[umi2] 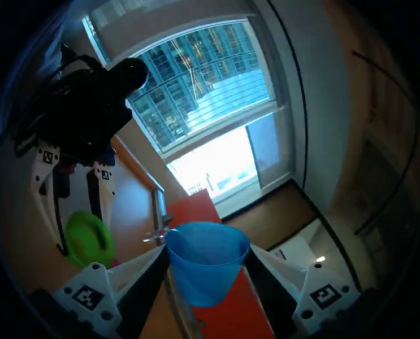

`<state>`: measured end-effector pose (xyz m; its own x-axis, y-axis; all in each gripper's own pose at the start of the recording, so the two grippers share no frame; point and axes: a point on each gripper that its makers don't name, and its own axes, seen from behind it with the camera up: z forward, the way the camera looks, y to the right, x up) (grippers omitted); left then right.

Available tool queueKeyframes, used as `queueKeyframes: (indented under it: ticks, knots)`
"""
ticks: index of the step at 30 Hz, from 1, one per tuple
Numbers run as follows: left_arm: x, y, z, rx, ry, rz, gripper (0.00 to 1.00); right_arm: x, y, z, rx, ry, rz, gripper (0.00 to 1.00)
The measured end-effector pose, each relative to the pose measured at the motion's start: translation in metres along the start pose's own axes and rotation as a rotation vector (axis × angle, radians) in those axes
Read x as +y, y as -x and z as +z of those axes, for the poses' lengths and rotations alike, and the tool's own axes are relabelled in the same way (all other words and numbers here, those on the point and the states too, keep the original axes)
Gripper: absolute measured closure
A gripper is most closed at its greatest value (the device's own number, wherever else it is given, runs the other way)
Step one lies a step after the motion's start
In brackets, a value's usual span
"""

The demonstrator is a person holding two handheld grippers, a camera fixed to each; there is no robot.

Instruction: Pour water

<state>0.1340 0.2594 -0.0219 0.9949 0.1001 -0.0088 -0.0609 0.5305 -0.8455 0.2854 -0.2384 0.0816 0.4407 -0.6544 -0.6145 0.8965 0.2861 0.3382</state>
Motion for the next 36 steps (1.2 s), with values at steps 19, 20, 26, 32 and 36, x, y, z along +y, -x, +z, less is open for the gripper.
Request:
queueKeyframes:
  ticks: [19,20,26,32,36]
  knots:
    - [-0.001,-0.001,-0.002,0.000,-0.002,0.005,0.14,0.012,-0.002,0.008,-0.020,0.021,-0.126,0.10]
    - [-0.001,-0.002,-0.002,0.001,-0.003,0.005,0.14,0.012,-0.003,0.008,-0.020,0.022,-0.131,0.10]
    - [-0.003,0.000,0.000,0.002,-0.005,0.002,0.15,0.016,-0.003,0.008,-0.022,0.031,-0.157,0.10]
    - [-0.004,0.000,0.001,0.006,-0.005,0.000,0.15,0.023,-0.005,0.008,-0.022,0.043,-0.187,0.10]
    - [-0.004,-0.001,0.001,0.009,-0.005,0.002,0.15,0.028,-0.005,0.007,-0.024,0.051,-0.206,0.10]
